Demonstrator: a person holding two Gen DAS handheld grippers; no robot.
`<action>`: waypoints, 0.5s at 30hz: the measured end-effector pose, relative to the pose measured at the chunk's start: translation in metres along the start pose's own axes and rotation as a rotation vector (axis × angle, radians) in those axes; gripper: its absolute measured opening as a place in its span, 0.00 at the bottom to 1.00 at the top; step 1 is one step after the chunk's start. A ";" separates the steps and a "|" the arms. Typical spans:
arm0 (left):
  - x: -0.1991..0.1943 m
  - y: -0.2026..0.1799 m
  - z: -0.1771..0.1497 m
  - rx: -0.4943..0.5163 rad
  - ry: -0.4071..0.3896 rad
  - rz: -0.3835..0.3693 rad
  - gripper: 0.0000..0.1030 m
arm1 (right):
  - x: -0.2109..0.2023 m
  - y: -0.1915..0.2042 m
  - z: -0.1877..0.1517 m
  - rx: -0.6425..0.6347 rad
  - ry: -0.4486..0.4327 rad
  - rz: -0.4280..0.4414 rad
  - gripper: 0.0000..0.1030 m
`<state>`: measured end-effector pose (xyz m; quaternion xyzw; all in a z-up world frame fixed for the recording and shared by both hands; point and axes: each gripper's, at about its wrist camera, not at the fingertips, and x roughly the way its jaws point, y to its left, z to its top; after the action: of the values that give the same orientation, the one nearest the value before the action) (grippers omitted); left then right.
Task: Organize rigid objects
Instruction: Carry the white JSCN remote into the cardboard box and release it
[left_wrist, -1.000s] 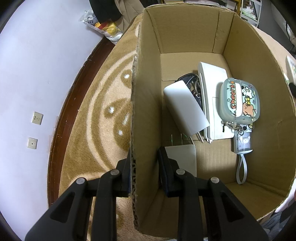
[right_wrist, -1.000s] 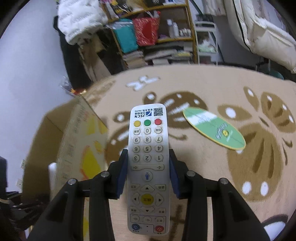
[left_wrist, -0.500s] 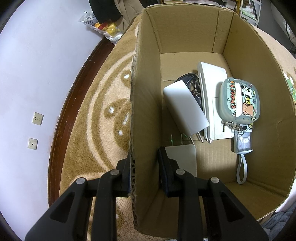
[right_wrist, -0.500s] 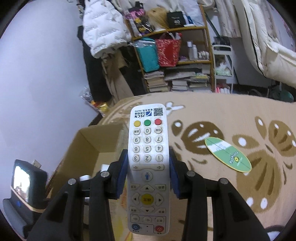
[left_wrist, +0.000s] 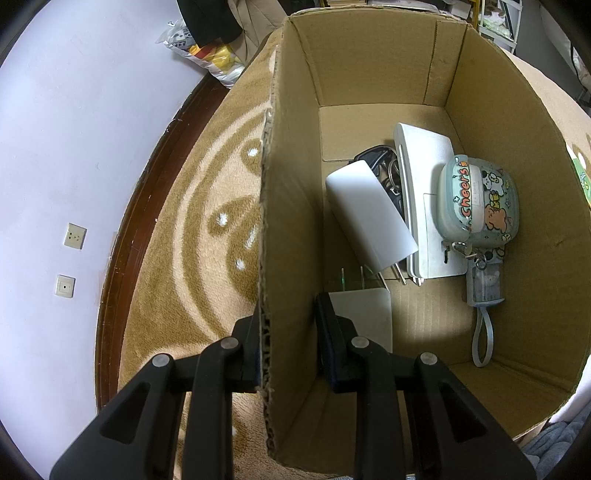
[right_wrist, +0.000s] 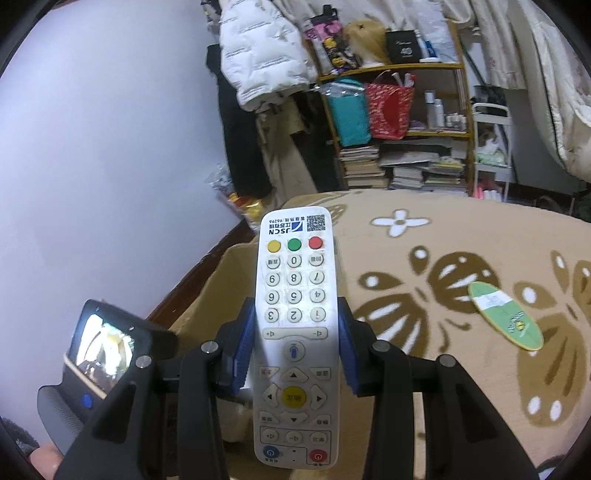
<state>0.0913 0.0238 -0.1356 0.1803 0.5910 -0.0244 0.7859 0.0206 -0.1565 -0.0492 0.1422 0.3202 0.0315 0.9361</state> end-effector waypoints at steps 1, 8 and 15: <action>0.000 0.000 0.000 0.000 0.000 -0.001 0.23 | 0.002 0.002 -0.001 -0.003 0.003 0.006 0.42; 0.000 0.001 0.002 -0.002 0.003 -0.003 0.23 | 0.012 0.012 -0.012 -0.011 0.038 0.034 0.42; 0.000 0.001 0.002 -0.003 0.003 -0.004 0.23 | 0.019 0.013 -0.017 -0.013 0.057 0.023 0.42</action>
<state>0.0935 0.0239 -0.1348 0.1780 0.5927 -0.0248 0.7851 0.0252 -0.1373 -0.0697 0.1391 0.3447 0.0484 0.9271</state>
